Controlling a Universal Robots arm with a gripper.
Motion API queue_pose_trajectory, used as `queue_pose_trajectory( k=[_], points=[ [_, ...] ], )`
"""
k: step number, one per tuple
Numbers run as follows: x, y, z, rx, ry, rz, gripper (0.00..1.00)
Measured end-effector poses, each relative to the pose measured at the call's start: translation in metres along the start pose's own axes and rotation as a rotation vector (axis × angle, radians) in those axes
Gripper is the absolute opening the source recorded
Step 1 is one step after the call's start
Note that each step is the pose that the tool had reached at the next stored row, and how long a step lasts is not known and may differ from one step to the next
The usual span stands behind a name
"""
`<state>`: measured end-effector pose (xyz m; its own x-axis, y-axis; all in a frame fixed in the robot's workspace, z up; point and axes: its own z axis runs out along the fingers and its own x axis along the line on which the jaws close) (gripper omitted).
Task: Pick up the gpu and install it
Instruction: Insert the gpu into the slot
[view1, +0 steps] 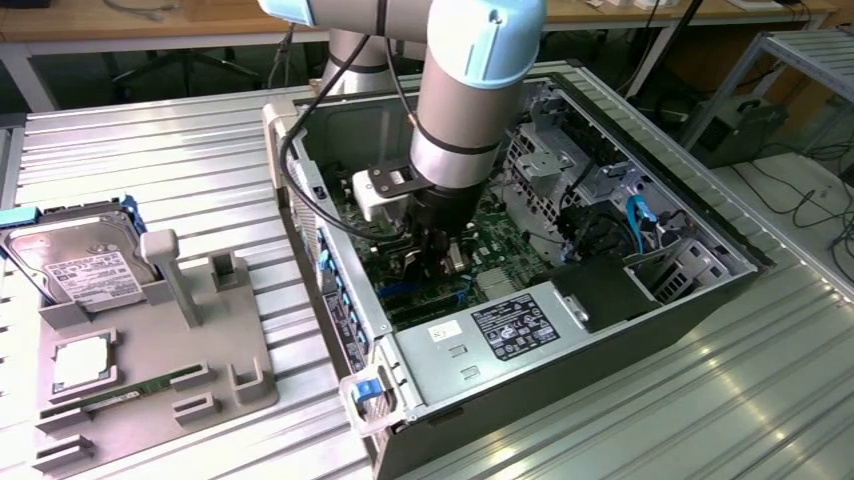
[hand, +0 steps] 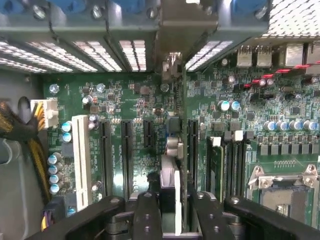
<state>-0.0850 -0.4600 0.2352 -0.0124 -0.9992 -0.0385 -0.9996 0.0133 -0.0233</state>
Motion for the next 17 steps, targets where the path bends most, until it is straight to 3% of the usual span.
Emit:
queue_pose_trajectory(
  k=[17],
  points=[
    [0.0000,0.0000,0.0000,0.0000,-0.0007,0.002,0.28]
  ],
)
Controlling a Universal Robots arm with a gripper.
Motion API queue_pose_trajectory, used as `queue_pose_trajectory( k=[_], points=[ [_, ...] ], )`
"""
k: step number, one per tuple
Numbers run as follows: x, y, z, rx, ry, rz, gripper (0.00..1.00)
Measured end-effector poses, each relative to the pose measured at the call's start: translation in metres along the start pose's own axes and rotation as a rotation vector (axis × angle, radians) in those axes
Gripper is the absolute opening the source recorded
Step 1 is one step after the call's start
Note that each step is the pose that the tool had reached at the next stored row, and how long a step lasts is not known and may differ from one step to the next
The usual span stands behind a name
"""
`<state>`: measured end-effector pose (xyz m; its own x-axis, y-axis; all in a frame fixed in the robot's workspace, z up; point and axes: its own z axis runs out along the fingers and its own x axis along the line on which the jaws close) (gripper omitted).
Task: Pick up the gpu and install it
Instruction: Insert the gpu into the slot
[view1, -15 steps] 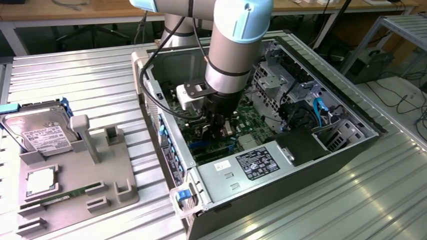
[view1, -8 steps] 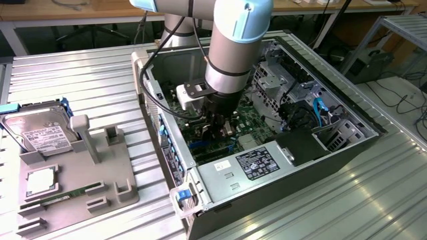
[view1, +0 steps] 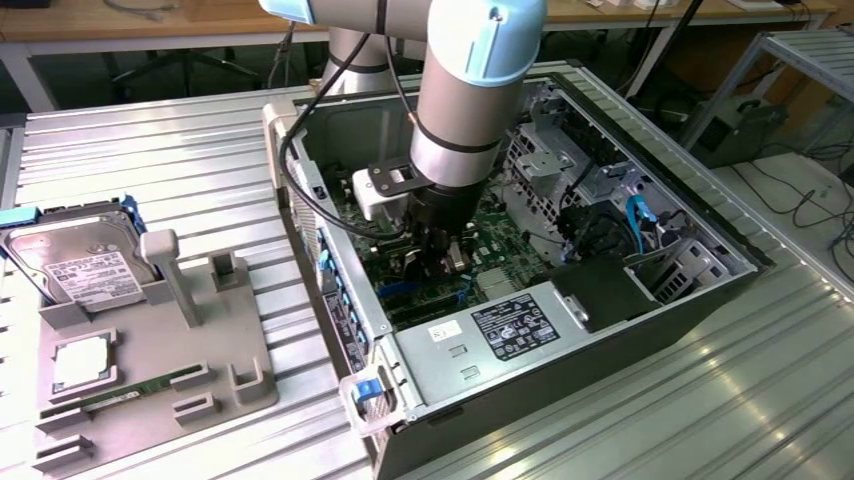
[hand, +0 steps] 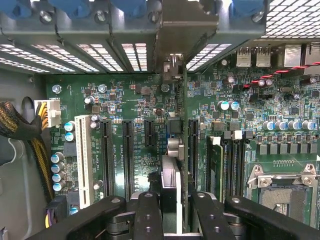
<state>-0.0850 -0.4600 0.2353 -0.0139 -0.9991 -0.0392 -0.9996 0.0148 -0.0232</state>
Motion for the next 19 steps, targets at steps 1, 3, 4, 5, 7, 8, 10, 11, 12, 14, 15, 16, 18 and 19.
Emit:
queue_pose_trajectory(
  k=[1,3,4,5,7,8,10,11,12,14,15,16,18,19],
  points=[
    [0.0000,0.0000,0.0000,0.0000,-0.0001,0.000,0.28],
    [0.0001,0.0000,0.0000,0.0000,-0.0001,0.001,0.28],
    [0.0006,0.0000,0.0001,0.0000,-0.0001,0.002,0.28],
    [0.0006,0.0000,0.0001,0.0000,-0.0001,0.003,0.28],
    [0.0006,0.0000,0.0003,0.0000,0.0000,0.003,0.28],
    [0.0006,0.0000,0.0007,0.0001,-0.0003,0.003,0.28],
    [0.0007,0.0000,0.0025,0.0000,-0.0002,0.003,0.28],
    [0.0007,0.0001,0.0036,0.0001,-0.0002,0.003,0.28],
    [0.0008,0.0001,0.0041,0.0001,-0.0002,0.003,0.28],
    [0.0008,0.0001,0.0056,0.0000,0.0000,0.003,0.28],
    [0.0008,0.0001,0.0065,0.0001,-0.0002,0.003,0.28],
    [0.0009,0.0002,0.0076,-0.0002,0.0002,0.003,0.28],
    [0.0011,0.0002,0.0094,-0.0003,0.0006,0.003,0.28],
    [0.0011,0.0003,0.0100,-0.0002,0.0002,0.003,0.28]
  ],
)
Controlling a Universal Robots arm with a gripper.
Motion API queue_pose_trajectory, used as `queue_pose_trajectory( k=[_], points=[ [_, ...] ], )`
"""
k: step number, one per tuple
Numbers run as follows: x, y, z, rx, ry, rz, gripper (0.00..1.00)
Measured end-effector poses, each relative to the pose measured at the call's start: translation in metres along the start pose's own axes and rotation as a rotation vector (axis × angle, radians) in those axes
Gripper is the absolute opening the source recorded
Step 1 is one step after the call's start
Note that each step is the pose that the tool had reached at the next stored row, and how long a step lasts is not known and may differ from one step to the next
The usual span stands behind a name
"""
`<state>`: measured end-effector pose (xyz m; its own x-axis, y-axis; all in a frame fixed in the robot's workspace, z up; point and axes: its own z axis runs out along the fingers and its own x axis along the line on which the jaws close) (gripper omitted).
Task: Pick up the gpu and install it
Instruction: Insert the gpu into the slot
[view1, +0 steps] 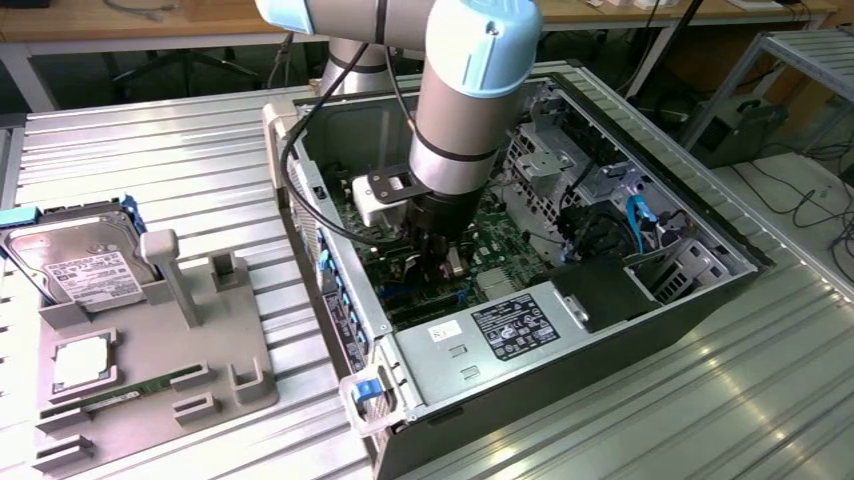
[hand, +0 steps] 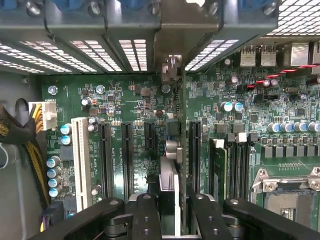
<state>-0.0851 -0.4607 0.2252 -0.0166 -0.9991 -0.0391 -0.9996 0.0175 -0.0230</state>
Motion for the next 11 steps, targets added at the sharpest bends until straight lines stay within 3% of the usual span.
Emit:
queue_pose_trajectory(
  k=[11],
  points=[
    [-0.0001,0.0000,0.0005,0.0002,-0.0006,0.000,0.28]
  ],
)
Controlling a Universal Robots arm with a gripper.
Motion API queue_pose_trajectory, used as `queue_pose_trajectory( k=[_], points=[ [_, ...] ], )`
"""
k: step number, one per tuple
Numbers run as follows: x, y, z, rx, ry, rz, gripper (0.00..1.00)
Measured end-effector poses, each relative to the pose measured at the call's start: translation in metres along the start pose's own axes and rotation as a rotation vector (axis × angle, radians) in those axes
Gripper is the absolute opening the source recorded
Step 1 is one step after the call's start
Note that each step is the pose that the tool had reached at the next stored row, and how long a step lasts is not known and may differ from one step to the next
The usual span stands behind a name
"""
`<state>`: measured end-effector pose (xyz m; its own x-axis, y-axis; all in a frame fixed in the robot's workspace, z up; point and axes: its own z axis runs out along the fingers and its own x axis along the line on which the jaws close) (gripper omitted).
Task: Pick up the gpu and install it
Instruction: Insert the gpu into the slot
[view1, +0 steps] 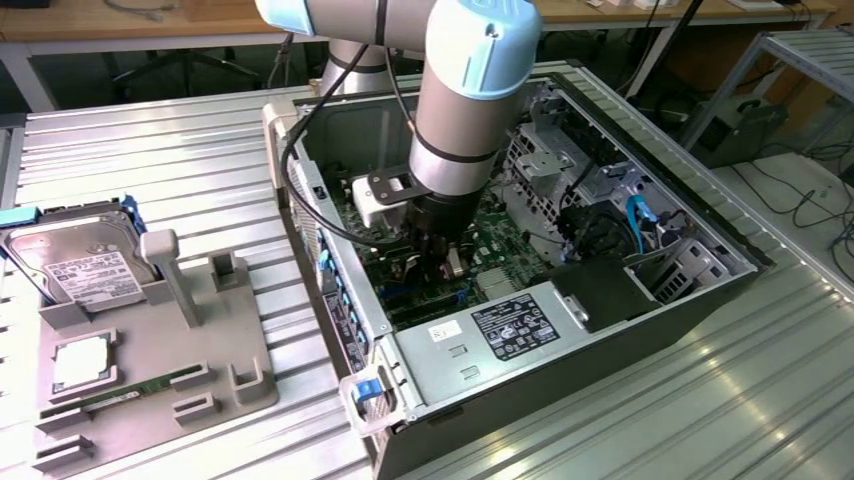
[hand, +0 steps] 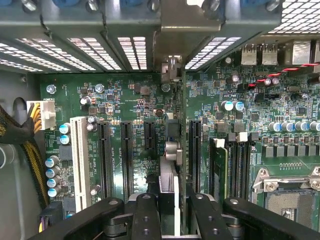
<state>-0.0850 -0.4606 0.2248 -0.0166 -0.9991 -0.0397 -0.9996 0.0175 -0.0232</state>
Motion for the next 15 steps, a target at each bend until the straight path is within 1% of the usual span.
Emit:
queue_pose_trajectory(
  k=[3,5,7,10,15],
  points=[
    [0.000,0.0000,0.0009,0.0000,0.0000,0.000,0.28],
    [0.000,0.0002,0.0046,-0.0007,0.0015,0.000,0.28],
    [0.000,0.0002,0.0102,-0.0001,0.0002,0.000,0.28],
    [0.000,0.0004,0.0158,-0.0001,0.0002,0.000,0.28],
    [0.000,0.0004,0.0169,-0.0002,0.0000,0.000,0.28]
  ],
)
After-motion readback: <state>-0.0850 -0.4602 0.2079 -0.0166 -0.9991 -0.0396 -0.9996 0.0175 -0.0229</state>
